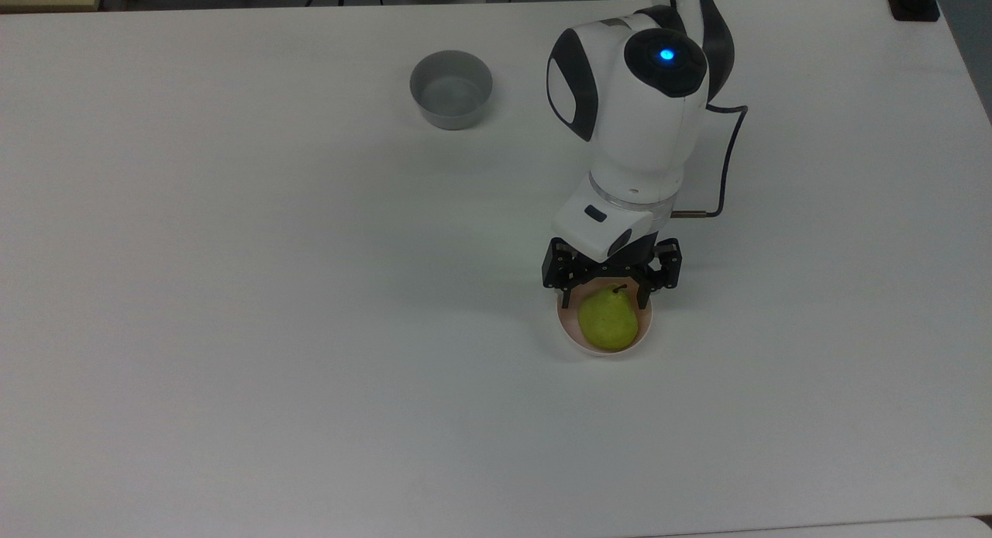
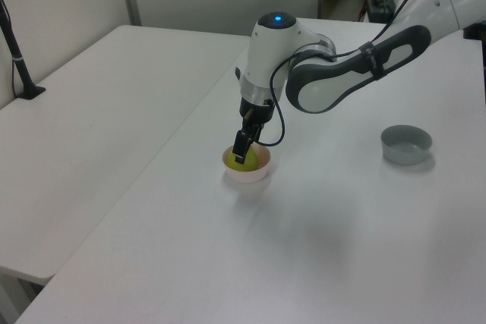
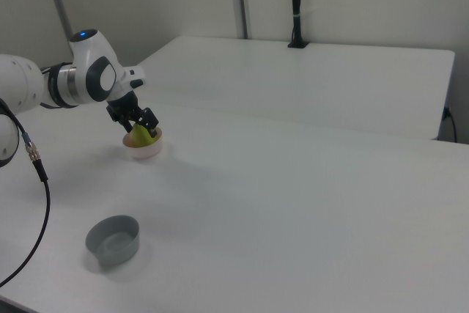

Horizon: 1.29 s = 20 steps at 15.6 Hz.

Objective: Pick up a pear from the bowl
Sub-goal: 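Lower the gripper around the pear and close it on the pear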

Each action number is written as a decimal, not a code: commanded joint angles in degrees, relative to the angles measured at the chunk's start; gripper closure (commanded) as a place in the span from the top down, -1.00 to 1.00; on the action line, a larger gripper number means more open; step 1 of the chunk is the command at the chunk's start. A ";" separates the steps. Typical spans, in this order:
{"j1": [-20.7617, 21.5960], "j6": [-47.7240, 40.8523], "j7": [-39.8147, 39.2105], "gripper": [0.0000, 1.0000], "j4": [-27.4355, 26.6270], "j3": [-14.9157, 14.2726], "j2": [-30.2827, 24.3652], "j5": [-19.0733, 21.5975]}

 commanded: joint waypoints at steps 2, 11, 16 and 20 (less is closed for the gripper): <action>0.94 2.31 2.00 1.00 0.98 -0.73 1.74 -0.64; 1.38 4.43 3.59 0.25 0.98 -0.56 3.32 -1.87; 1.55 4.34 4.55 -0.55 0.98 -0.29 2.88 -1.87; 2.00 3.46 4.56 -0.57 0.80 -0.56 0.08 -1.79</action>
